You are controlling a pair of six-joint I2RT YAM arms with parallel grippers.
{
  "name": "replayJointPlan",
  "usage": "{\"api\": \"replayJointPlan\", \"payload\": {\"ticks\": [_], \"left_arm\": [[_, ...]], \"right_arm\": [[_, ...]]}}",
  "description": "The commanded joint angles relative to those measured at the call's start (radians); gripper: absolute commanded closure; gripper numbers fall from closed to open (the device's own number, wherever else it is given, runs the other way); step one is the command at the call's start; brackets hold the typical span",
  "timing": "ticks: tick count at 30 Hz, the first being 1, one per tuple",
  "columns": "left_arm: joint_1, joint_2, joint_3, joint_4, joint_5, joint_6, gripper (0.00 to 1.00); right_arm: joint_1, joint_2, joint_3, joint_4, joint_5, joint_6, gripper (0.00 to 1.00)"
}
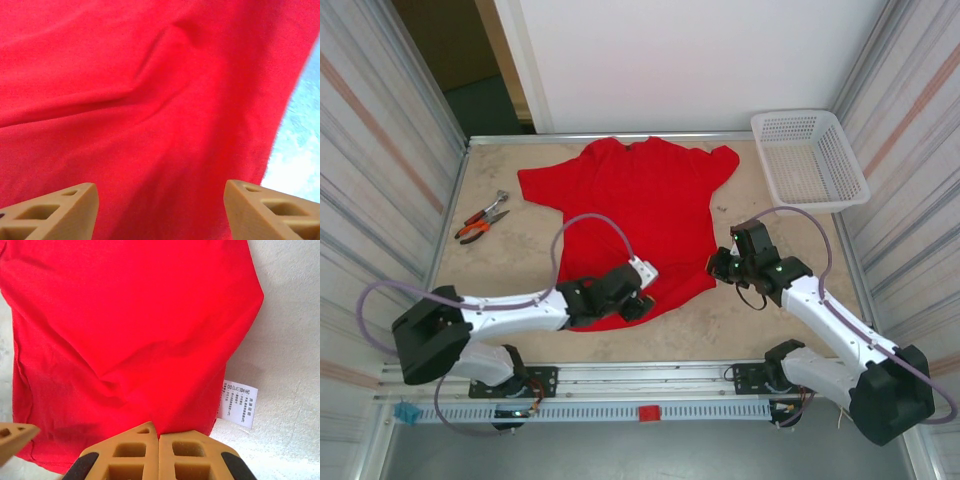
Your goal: Fold the inside-out t-shirt
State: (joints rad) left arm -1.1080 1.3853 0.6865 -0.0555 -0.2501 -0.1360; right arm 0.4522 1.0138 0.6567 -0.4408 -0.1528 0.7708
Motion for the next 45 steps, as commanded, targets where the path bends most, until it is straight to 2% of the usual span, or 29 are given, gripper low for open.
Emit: {"api": "replayJointPlan", "payload": {"ticks": [1,12,17,19,23,24,28,29,31,32,33,35,40,41,43,45], "left_arm": [[-0.055,0.072,0.040,0.061,-0.071,0.042,0.32],[-0.116,0.178,0.035,0.096,-0.100,-0.004,0.31],[-0.117,0.200,0.018,0.103,-0.106,-0.006,0.38],[-0.116,0.204,0.016,0.101,-0.109,-0.002,0.48],[-0.116,0.184,0.015,0.090,-0.114,0.008,0.95],[-0.116,0.170,0.017,0.082,-0.117,0.011,1.00],[-0.113,0.081,0.048,0.011,-0.110,0.024,1.00],[-0.108,0.053,0.066,-0.020,-0.095,0.024,1.00],[-0.095,0.006,0.110,-0.086,-0.057,0.024,1.00],[-0.090,-0.010,0.134,-0.123,-0.040,0.024,1.00],[-0.089,-0.025,0.163,-0.161,-0.031,0.027,1.00],[-0.086,-0.048,0.212,-0.216,-0.010,0.040,1.00],[-0.076,-0.059,0.296,-0.297,0.021,0.057,1.00],[-0.076,-0.057,0.305,-0.306,0.020,0.059,1.00],[-0.075,-0.055,0.315,-0.313,0.010,0.057,1.00],[-0.075,-0.057,0.318,-0.311,-0.005,0.049,1.00]], "right_arm": [[0.005,0.011,0.033,0.014,-0.002,-0.002,1.00],[0.005,-0.007,0.029,0.007,0.000,-0.002,1.00],[0.005,-0.015,0.028,0.004,0.002,-0.002,1.00],[0.005,-0.015,0.025,0.005,0.002,-0.001,1.00],[0.005,-0.017,0.017,0.008,0.007,0.001,1.00],[0.005,-0.017,0.014,0.010,0.008,0.002,1.00],[0.003,-0.008,0.007,0.014,0.011,-0.001,1.00],[0.003,-0.005,0.007,0.012,0.011,-0.002,0.94],[0.004,-0.007,0.007,0.004,0.002,-0.001,0.59],[0.005,-0.016,0.010,-0.004,-0.011,0.004,0.45],[0.015,-0.034,0.015,-0.017,-0.015,0.015,0.38],[0.039,-0.106,0.016,-0.043,-0.012,0.058,0.29],[0.148,-0.269,-0.033,-0.001,-0.001,0.293,0.17],[0.194,-0.298,-0.050,0.030,0.023,0.363,0.15],[0.282,-0.332,-0.076,0.071,0.094,0.497,0.05],[0.380,-0.349,-0.105,0.131,0.176,0.601,0.03]]}}
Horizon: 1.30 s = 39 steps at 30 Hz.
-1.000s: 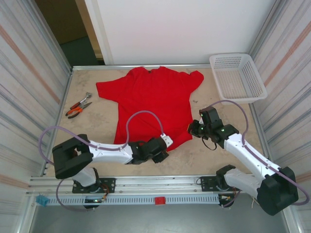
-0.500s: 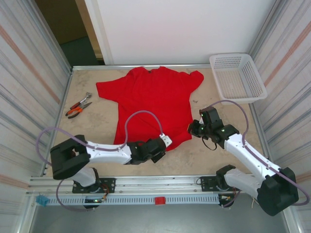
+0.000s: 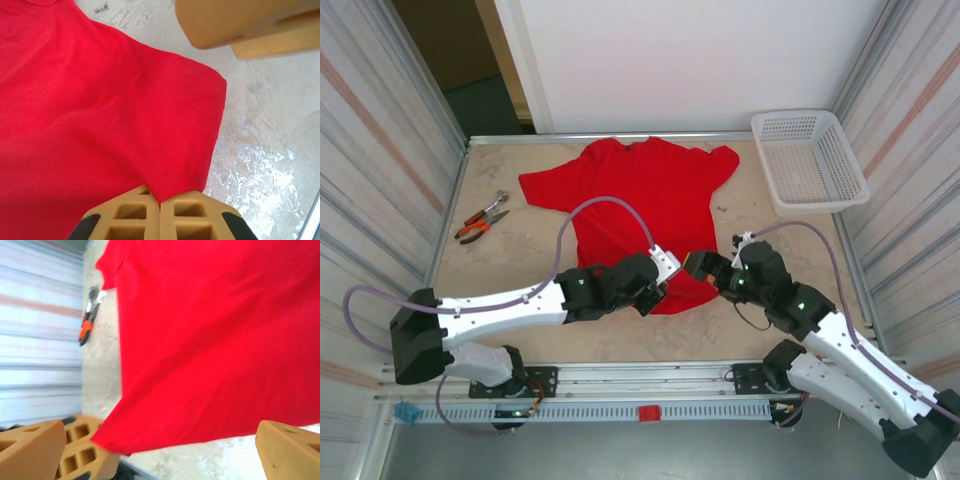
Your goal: Fold the inside-out t-shirt
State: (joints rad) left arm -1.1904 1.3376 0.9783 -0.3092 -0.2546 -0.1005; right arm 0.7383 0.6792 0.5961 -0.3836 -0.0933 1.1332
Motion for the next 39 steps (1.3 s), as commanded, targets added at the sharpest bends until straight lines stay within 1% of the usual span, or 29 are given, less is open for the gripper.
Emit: {"api": "replayJointPlan", "payload": {"ticks": [1,2,4,6,9,12,16,20,23,28,33,35,36,37,38,39], "left_arm": [[0.008,-0.012,0.028,-0.057,-0.012,0.006,1.00],[0.008,-0.016,0.025,-0.055,-0.029,-0.001,1.00],[0.006,-0.032,0.011,-0.041,-0.061,-0.013,1.00],[0.006,-0.058,-0.014,-0.013,-0.083,-0.025,1.00],[0.003,-0.104,-0.056,0.034,-0.102,-0.041,1.00],[0.002,-0.147,-0.096,0.085,-0.107,-0.045,1.00],[0.002,-0.173,-0.117,0.097,-0.102,-0.048,1.00],[0.002,-0.178,-0.129,0.116,-0.073,-0.043,1.00],[0.002,-0.174,-0.127,0.131,-0.050,-0.035,1.00],[-0.006,-0.174,-0.122,0.143,-0.031,-0.015,1.00],[-0.010,-0.181,-0.127,0.140,0.005,0.001,1.00],[-0.009,-0.181,-0.130,0.133,0.011,0.007,1.00],[-0.009,-0.180,-0.132,0.129,0.012,0.010,1.00],[-0.009,-0.181,-0.132,0.124,0.011,0.010,1.00],[-0.009,-0.180,-0.134,0.120,0.009,0.013,1.00],[-0.009,-0.179,-0.137,0.116,0.006,0.014,1.00]], "right_arm": [[0.148,-0.014,-0.052,0.092,0.168,0.288,0.03],[0.203,-0.007,-0.057,0.098,0.228,0.338,0.00],[0.300,0.009,-0.070,0.117,0.347,0.421,0.01],[0.357,0.033,-0.083,0.142,0.425,0.489,0.01],[0.390,0.066,-0.114,0.178,0.499,0.594,0.01],[0.395,0.085,-0.147,0.236,0.544,0.656,0.01],[0.392,0.085,-0.152,0.249,0.597,0.668,0.01],[0.358,0.103,-0.150,0.272,0.573,0.665,0.01],[0.336,0.145,-0.145,0.317,0.537,0.665,0.01],[0.313,0.259,-0.123,0.414,0.474,0.677,0.01],[0.265,0.364,-0.096,0.496,0.402,0.675,0.01],[0.250,0.379,-0.083,0.510,0.384,0.658,0.09],[0.245,0.381,-0.077,0.515,0.375,0.649,0.18],[0.241,0.379,-0.075,0.520,0.371,0.639,0.34],[0.237,0.376,-0.073,0.522,0.368,0.630,0.56],[0.233,0.369,-0.072,0.517,0.366,0.624,0.72]]}}
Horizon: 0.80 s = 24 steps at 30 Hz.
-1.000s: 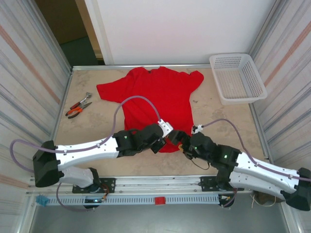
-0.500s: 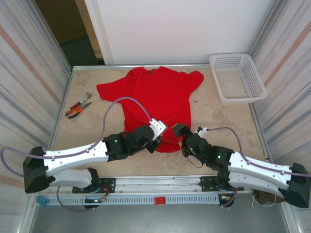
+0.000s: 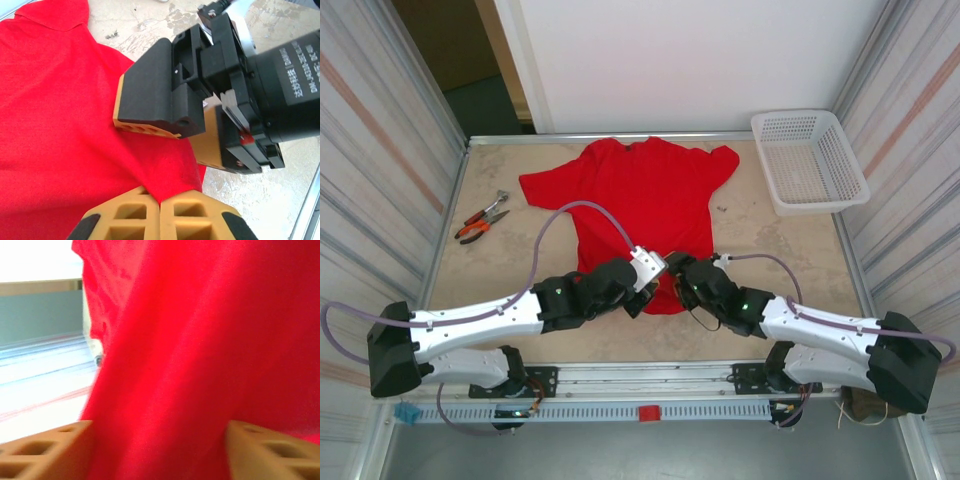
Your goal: Fold the inside-out t-shirt
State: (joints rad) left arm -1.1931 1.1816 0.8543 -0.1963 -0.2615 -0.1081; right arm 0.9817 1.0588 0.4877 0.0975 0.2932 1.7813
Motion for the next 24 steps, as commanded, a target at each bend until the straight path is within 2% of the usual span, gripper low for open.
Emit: {"api": "replayJointPlan", "payload": {"ticks": [1,2,3,5,7,8,9,15,24], "left_arm": [[-0.007,-0.022,-0.019,0.003,0.009,0.021,0.99],[-0.007,-0.022,-0.025,0.005,0.001,0.021,0.97],[-0.007,-0.022,-0.034,0.007,-0.006,0.021,0.93],[-0.008,-0.025,-0.050,0.008,-0.024,0.016,0.77],[-0.014,-0.028,-0.071,0.015,-0.054,0.016,0.67],[-0.023,-0.028,-0.083,0.018,-0.084,0.020,0.59],[-0.037,-0.027,-0.095,0.020,-0.123,0.027,0.57],[-0.110,0.001,-0.151,0.058,-0.268,0.042,0.44],[-0.195,0.126,-0.172,0.235,-0.385,0.050,0.37]], "right_arm": [[-0.013,-0.016,0.038,0.033,-0.024,-0.031,0.88],[-0.018,-0.022,0.037,0.029,-0.026,-0.039,1.00],[-0.021,-0.031,0.038,0.023,-0.029,-0.042,1.00],[-0.024,-0.044,0.035,0.008,-0.034,-0.050,1.00],[-0.026,-0.059,0.033,-0.002,-0.034,-0.050,1.00],[-0.026,-0.065,0.031,-0.005,-0.033,-0.053,1.00],[-0.027,-0.066,0.033,-0.008,-0.031,-0.058,1.00],[-0.026,-0.100,0.036,-0.028,-0.032,-0.067,1.00],[-0.025,-0.130,0.035,-0.059,-0.020,-0.068,1.00]]}}
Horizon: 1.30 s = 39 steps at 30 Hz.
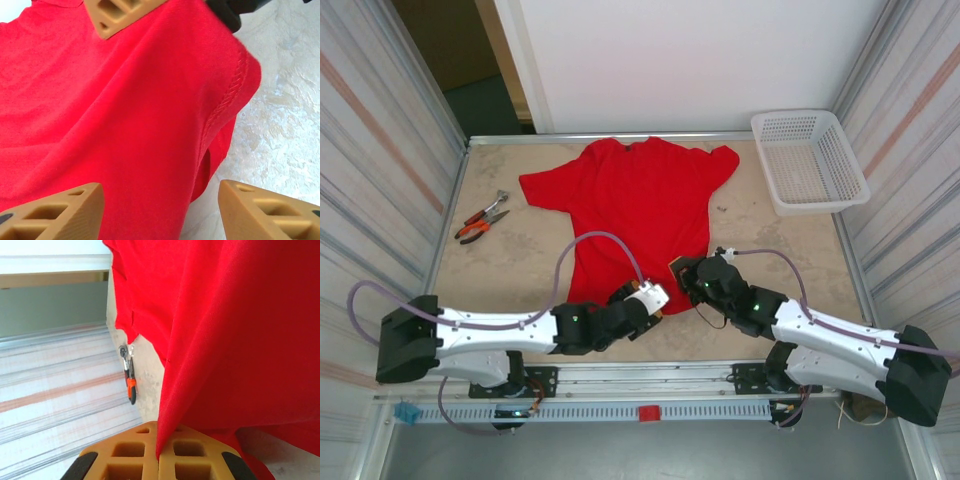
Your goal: Fold the inside-out t-shirt
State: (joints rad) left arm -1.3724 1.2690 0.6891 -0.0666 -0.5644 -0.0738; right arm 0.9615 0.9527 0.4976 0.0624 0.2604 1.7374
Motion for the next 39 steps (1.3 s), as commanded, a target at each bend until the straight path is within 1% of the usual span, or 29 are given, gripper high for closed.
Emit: {"api": "replayJointPlan", "payload": {"ticks": [1,3,6,8,11,12,13,14,15,17,18,20,21,22,23,24,25,26,28,30,32,35,37,39], "left_arm": [[-0.019,0.058,-0.004,0.120,-0.081,0.017,0.37],[-0.018,0.104,0.009,0.145,-0.099,0.020,0.36],[-0.019,0.169,0.019,0.190,-0.161,0.031,0.35],[-0.019,0.220,0.039,0.185,-0.257,0.015,0.34],[-0.017,0.288,0.059,0.176,-0.372,0.003,0.33],[-0.011,0.305,0.063,0.171,-0.396,-0.003,0.33],[-0.003,0.318,0.065,0.161,-0.404,-0.012,0.35],[0.010,0.323,0.060,0.161,-0.402,-0.018,0.40],[0.019,0.320,0.054,0.169,-0.390,-0.014,0.49],[0.040,0.291,0.044,0.195,-0.348,0.032,0.84],[0.050,0.267,0.048,0.191,-0.321,0.056,0.99],[0.083,0.181,0.090,0.118,-0.222,0.087,1.00],[0.094,0.140,0.118,0.073,-0.177,0.098,1.00],[0.114,0.099,0.169,0.001,-0.112,0.107,1.00],[0.142,0.066,0.237,-0.091,-0.041,0.095,1.00],[0.170,0.048,0.303,-0.195,0.003,0.076,1.00],[0.200,0.039,0.375,-0.292,0.059,0.069,1.00],[0.230,0.039,0.451,-0.385,0.110,0.067,1.00],[0.272,0.058,0.573,-0.524,0.178,0.065,1.00],[0.297,0.088,0.666,-0.625,0.227,0.070,1.00],[0.303,0.118,0.741,-0.690,0.259,0.082,1.00],[0.303,0.165,0.818,-0.745,0.279,0.101,1.00],[0.303,0.188,0.852,-0.769,0.285,0.105,1.00],[0.303,0.196,0.872,-0.782,0.289,0.104,1.00]], "right_arm": [[-0.004,-0.025,0.025,-0.025,0.015,-0.025,1.00],[-0.004,-0.025,0.028,-0.027,0.015,-0.026,1.00],[-0.003,-0.023,0.032,-0.028,0.014,-0.028,1.00],[-0.003,-0.025,0.032,-0.029,0.013,-0.027,1.00],[-0.001,-0.028,0.032,-0.029,0.015,-0.028,1.00],[-0.001,-0.030,0.032,-0.029,0.014,-0.026,1.00],[-0.002,-0.032,0.032,-0.030,0.015,-0.027,1.00],[-0.001,-0.035,0.032,-0.032,0.014,-0.027,1.00],[-0.001,-0.037,0.033,-0.035,0.016,-0.028,1.00],[-0.001,-0.045,0.032,-0.043,0.015,-0.026,1.00],[-0.001,-0.050,0.032,-0.048,0.015,-0.027,1.00],[-0.002,-0.060,0.029,-0.062,0.013,-0.027,1.00],[-0.005,-0.066,0.028,-0.062,0.008,-0.033,0.94],[-0.011,-0.074,0.025,-0.061,-0.001,-0.047,0.78],[-0.017,-0.087,0.027,-0.066,-0.009,-0.069,0.65],[-0.020,-0.104,0.029,-0.079,-0.005,-0.090,0.56],[-0.018,-0.127,0.030,-0.104,0.007,-0.113,0.52],[-0.018,-0.154,0.026,-0.121,0.018,-0.141,0.50],[-0.013,-0.211,0.021,-0.154,0.040,-0.197,0.51],[0.008,-0.270,0.010,-0.167,0.057,-0.286,0.51],[0.045,-0.315,-0.005,-0.170,0.074,-0.377,0.54],[0.167,-0.337,-0.069,-0.059,0.150,-0.503,0.61],[0.257,-0.310,-0.112,0.041,0.204,-0.592,0.68],[0.324,-0.255,-0.136,0.147,0.236,-0.678,0.76]]}}
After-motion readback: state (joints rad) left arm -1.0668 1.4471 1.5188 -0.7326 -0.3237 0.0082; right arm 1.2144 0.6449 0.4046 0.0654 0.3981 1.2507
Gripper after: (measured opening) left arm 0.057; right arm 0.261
